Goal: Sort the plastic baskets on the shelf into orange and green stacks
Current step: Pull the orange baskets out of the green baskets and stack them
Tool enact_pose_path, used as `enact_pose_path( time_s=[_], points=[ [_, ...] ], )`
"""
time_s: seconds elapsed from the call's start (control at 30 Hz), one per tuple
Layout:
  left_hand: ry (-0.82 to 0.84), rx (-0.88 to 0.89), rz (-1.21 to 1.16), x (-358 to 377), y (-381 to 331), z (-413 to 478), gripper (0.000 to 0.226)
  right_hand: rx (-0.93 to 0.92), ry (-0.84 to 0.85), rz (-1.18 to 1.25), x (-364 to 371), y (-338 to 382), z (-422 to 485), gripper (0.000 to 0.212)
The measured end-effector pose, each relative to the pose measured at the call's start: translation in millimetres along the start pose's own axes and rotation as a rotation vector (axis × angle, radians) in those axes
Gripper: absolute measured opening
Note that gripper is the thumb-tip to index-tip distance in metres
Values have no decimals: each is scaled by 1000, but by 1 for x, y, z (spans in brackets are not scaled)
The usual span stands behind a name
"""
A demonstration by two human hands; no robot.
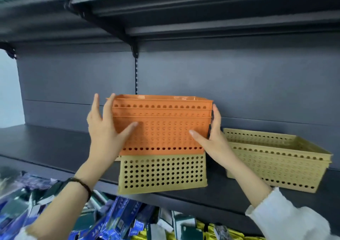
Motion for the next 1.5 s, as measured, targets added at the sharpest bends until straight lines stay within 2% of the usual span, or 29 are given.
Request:
enact_pose_path(
  time_s=[0.13, 0.27, 0.37, 0.47, 0.63, 0.8, 1.13, 1.33, 1.5],
  points=[
    [116, -31, -366, 23, 17, 1, 98, -3, -154, 15, 6, 1, 1, 101],
    [103, -34, -455, 30, 20, 6, 97, -6, -348, -32, -6, 1, -1, 93],
    [103, 30, -526, 34, 3, 10, 96, -46, -480, -43, -32, 5, -17, 91],
    [91, 122, -596, 39, -35, 12, 98, -71, -552, -17, -69, 5, -35, 89],
    [123, 102, -786, 71, -117, -1, 106, -116, -642, -14, -154, -5, -74, 88],
    [190, 60, -961, 146, -217, -34, 113, -119, -733, -89, -276, -34, -126, 85],
    [287, 52, -1160, 270, -418, -118, 90, -14, -846, -209, -478, -107, -228, 79],
    [391, 56, -1211, 319, -490, -146, 89, 85, -939, -236, -542, -144, -266, 80],
    [456, -7, -1185, 359, -495, -176, 89, 165, -904, -286, -555, -174, -269, 85]
  ],
)
Point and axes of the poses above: each hand's wrist, its own z-axis towards the middle knuckle, its own x-axis out of the palm, y = z × x, the point moved 9 cm from there along z, towards the middle knuckle, and after that the axes turned 8 degrees about x, right-handed, at the moved point
